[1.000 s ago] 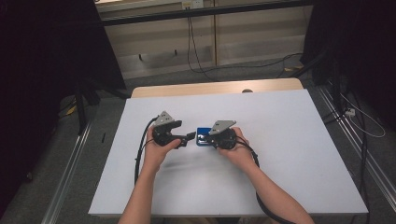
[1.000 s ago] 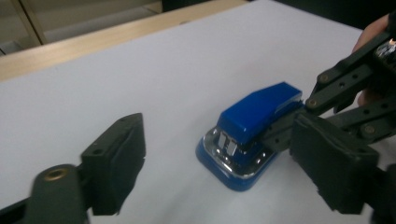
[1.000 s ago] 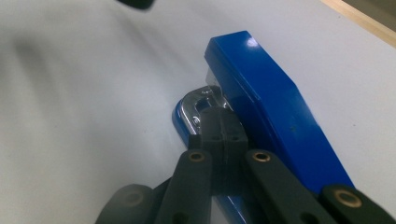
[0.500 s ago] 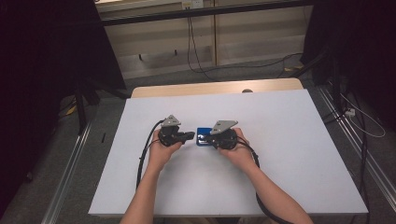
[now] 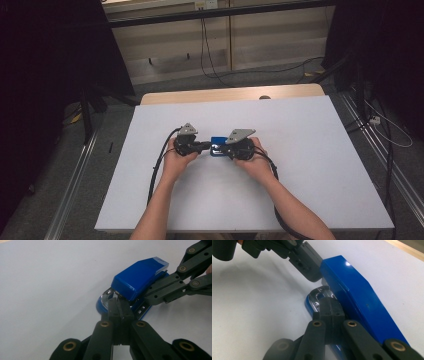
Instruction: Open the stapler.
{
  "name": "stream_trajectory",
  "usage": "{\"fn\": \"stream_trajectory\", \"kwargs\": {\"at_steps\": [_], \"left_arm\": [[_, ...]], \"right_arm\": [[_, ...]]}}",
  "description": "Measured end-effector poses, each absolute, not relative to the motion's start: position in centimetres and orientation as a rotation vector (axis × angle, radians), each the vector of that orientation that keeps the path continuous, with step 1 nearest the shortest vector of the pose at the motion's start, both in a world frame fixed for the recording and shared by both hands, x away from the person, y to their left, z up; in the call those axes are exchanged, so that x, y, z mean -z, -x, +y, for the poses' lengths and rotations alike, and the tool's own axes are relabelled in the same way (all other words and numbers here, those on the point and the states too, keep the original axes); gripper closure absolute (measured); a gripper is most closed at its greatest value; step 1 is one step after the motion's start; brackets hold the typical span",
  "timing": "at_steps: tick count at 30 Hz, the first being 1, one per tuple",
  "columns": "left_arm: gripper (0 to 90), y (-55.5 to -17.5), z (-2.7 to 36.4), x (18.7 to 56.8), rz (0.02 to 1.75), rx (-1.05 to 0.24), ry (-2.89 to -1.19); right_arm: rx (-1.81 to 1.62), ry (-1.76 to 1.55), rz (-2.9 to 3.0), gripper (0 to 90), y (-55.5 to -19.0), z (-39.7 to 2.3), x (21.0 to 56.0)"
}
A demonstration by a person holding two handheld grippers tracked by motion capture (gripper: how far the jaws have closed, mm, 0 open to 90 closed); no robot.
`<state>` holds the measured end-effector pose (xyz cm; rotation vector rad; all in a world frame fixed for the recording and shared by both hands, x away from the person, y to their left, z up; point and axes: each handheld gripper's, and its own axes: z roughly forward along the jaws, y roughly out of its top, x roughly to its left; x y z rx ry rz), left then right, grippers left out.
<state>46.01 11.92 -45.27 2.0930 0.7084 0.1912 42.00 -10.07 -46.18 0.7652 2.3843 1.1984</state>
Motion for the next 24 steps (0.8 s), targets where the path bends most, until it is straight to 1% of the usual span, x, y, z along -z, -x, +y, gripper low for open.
{"fn": "stream_trajectory", "kwargs": {"at_steps": [11,19,24], "left_arm": [[90.0,-46.0,11.9,44.7,0.697,-0.191,-2.079],[90.0,-45.9,11.8,43.8,0.693,-0.181,-2.011],[90.0,-45.8,11.7,43.5,0.686,-0.177,-2.001]], "right_arm": [[-1.213,-0.787,2.379,90.0,-42.1,-10.2,46.3],[-1.219,-0.794,2.372,90.0,-42.0,-10.2,46.3],[-1.217,-0.801,2.365,90.0,-42.0,-10.2,46.3]]}}
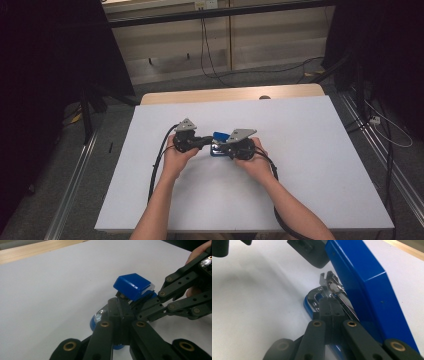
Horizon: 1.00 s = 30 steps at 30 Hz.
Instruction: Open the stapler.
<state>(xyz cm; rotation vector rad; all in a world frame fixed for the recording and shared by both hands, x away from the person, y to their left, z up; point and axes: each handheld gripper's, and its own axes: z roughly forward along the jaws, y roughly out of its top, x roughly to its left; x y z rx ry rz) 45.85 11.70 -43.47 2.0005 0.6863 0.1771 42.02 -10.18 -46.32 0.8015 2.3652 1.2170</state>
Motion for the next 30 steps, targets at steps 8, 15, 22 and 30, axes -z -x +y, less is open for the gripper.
{"fn": "stream_trajectory", "kwargs": {"at_steps": [8,15,22,30], "left_arm": [[90.0,-45.74,11.51,42.85,0.672,-0.169,-1.985],[90.0,-45.77,11.46,42.79,0.667,-0.176,-1.983],[90.0,-45.82,11.48,42.84,0.669,-0.173,-1.980],[90.0,-45.79,11.44,42.73,0.663,-0.178,-1.976]], "right_arm": [[-1.224,-0.820,2.350,90.0,-42.03,-10.28,46.40],[-1.225,-0.854,2.329,90.0,-41.84,-10.15,46.43],[-1.229,-0.852,2.307,90.0,-41.74,-10.07,46.35],[-1.299,-0.889,2.236,90.0,-41.63,-9.65,46.07]]}}
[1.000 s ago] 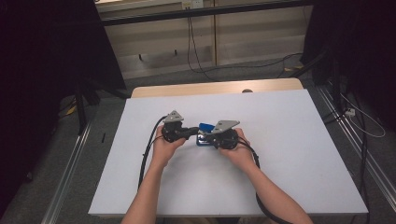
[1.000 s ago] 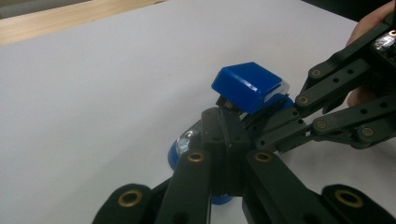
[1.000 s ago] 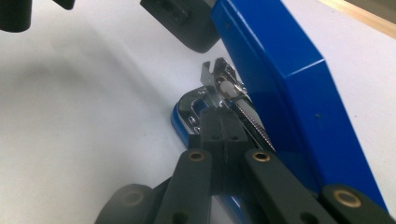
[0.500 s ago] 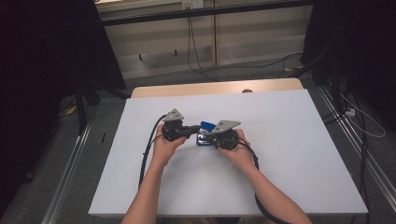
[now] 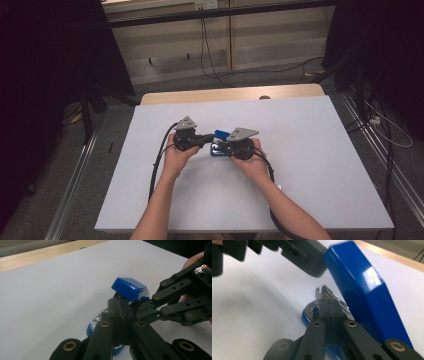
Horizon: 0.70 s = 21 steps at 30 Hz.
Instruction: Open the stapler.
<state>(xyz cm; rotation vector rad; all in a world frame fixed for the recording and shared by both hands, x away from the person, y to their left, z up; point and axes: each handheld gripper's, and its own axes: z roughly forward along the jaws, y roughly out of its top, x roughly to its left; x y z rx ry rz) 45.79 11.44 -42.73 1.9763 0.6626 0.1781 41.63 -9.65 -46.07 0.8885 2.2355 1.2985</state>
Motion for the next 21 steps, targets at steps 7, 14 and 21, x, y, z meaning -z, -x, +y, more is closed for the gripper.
{"fn": "stream_trajectory", "kwargs": {"at_steps": [7,14,21], "left_arm": [[90.0,-45.8,11.4,42.7,0.658,-0.183,-1.976],[90.0,-45.7,11.4,42.8,0.664,-0.183,-1.973],[90.0,-45.7,11.5,42.9,0.657,-0.176,-1.966]], "right_arm": [[-1.302,-0.921,2.178,90.0,-41.5,-9.2,46.2],[-1.315,-0.931,2.127,90.0,-41.3,-8.3,46.4],[-1.283,-0.924,2.079,90.0,-41.2,-8.4,46.4]]}}
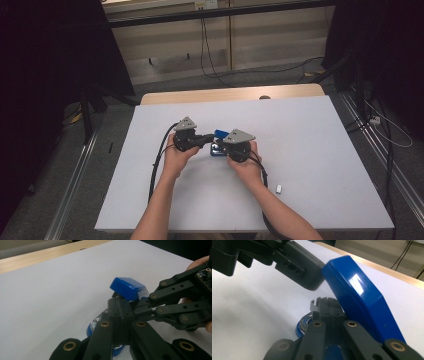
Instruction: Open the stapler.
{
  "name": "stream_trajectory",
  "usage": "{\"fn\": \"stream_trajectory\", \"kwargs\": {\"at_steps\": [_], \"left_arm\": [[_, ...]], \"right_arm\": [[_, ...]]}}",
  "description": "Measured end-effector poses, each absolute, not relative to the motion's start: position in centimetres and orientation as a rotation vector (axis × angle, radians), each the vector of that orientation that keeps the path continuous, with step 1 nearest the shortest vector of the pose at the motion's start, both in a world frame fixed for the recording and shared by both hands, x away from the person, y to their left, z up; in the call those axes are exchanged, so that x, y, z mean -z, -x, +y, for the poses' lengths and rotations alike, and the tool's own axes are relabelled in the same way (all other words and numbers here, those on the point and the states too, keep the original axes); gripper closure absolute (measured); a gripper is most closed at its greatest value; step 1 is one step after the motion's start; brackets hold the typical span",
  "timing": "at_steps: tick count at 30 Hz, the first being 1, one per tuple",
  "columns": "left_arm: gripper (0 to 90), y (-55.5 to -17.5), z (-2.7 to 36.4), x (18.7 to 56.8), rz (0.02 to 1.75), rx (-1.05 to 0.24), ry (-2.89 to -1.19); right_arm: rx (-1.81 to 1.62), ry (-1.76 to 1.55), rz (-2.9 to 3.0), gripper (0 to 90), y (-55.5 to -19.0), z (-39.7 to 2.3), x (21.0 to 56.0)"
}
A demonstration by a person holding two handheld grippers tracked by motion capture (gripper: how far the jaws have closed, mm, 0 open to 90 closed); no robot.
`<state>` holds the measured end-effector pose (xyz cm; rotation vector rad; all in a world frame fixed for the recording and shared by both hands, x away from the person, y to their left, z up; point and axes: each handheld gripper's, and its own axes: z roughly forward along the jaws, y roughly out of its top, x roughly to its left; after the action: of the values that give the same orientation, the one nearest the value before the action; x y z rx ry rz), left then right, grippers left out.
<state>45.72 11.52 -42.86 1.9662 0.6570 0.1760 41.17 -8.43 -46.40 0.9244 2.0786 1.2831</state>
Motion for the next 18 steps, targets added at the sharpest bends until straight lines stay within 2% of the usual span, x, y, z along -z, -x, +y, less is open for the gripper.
{"fn": "stream_trajectory", "kwargs": {"at_steps": [18], "left_arm": [[90.0,-46.1,11.0,44.6,0.663,-0.219,-2.000]], "right_arm": [[-1.276,-0.940,2.072,90.0,-41.2,-8.8,45.9]]}}
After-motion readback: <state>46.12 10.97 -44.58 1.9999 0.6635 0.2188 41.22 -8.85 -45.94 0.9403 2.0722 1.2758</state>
